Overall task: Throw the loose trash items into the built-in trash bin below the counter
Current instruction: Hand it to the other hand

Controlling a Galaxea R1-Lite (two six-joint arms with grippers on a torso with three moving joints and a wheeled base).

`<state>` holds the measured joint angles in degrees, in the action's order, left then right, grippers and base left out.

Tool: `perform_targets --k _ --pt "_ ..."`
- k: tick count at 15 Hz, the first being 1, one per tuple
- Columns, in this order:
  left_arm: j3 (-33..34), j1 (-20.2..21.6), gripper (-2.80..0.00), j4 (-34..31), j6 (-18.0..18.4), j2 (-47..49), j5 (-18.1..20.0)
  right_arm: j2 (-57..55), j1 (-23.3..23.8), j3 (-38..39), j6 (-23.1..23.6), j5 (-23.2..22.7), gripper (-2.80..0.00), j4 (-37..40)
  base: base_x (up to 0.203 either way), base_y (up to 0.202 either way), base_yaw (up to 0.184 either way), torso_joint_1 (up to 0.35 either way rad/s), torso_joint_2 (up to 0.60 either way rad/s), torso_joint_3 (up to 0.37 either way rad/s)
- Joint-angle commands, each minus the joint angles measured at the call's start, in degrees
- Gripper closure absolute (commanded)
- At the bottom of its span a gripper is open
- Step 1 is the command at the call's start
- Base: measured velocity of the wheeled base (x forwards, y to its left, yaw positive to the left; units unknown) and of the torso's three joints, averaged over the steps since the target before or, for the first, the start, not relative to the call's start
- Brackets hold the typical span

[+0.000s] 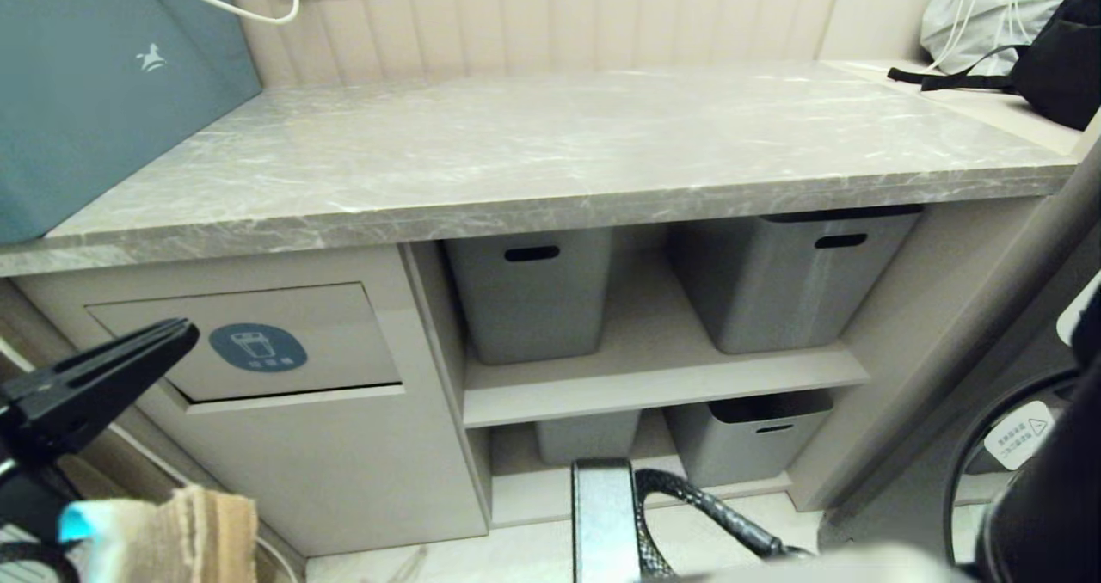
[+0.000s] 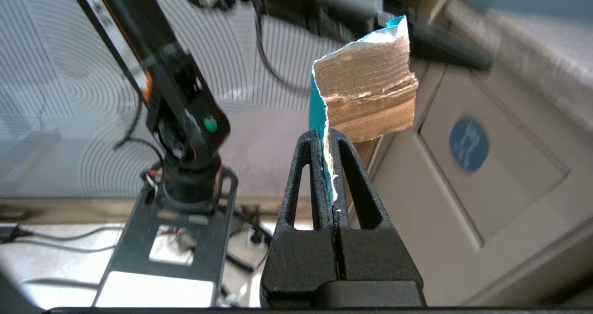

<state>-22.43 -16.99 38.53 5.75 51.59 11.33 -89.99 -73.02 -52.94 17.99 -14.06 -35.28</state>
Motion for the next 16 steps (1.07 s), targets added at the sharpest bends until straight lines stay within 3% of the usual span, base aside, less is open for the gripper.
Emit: perform_targets --k 1,5,8,13,16 --pt "-0.16 -0.06 0.00 0.23 0.20 0.00 0.19 -0.80 5.68 2.66 -1.04 -0.57 0.00 -0.41 0.000 0.000 0.000 0.000 0.00 0.000" --pt "-0.16 -0.67 0.00 0.23 0.80 0.18 0.28 -1.25 17.53 5.28 -1.63 -8.50 0.00 -2.54 0.000 0.000 0.000 0.000 0.00 0.000" --pt "-1.05 -2.00 0.00 0.23 1.54 0.79 0.34 -3.08 18.09 4.34 -1.64 -9.32 0.00 -2.84 0.000 0.000 0.000 0.000 0.00 0.000" --pt "-1.42 -12.11 0.00 0.14 1.54 3.36 0.17 -5.08 17.92 3.66 -1.21 -10.46 0.00 -4.88 0.000 0.000 0.000 0.000 0.00 0.000" --pt "-2.25 -13.67 0.00 0.65 1.59 7.49 0.10 -5.64 17.92 2.76 -0.59 -10.40 0.00 -5.06 0.000 0.000 0.000 0.000 0.00 0.000"
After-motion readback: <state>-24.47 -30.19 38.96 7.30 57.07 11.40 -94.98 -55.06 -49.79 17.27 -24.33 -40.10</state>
